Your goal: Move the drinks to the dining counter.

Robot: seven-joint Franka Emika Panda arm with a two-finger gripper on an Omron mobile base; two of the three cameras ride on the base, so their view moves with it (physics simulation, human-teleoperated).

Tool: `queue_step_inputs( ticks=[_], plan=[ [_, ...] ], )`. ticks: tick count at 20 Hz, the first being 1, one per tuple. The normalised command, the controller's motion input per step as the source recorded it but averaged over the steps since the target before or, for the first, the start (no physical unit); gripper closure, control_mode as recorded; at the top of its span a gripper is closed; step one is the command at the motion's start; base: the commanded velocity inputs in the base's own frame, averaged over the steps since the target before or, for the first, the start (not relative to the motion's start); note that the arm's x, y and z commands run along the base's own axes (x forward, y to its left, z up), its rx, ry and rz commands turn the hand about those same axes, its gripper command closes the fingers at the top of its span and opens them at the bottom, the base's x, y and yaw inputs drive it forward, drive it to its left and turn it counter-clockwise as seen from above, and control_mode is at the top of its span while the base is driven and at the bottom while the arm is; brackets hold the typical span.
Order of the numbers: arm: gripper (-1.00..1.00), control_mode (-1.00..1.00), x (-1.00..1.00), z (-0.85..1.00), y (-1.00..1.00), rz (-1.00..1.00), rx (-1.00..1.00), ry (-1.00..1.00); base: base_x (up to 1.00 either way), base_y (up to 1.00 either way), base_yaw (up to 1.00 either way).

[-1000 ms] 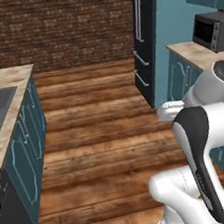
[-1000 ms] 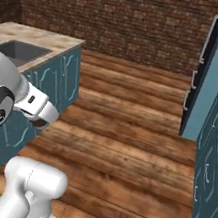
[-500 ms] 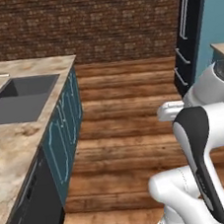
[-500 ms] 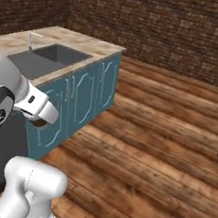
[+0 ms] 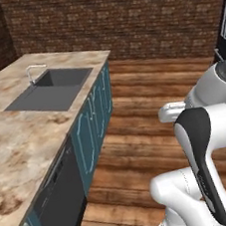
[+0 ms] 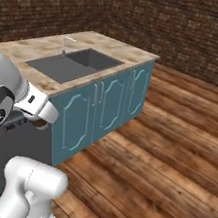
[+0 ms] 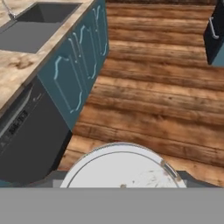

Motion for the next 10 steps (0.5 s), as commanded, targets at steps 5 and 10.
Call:
queue_step_inputs(
  ticks=[5,10],
  plan=[
    [1.00,1.00,0.00,0.00,0.00,0.00,0.00,0.00,0.00,0.36,0.32],
    [1.00,1.00,0.00,0.00,0.00,0.00,0.00,0.00,0.00,0.38,0.31]
  ],
)
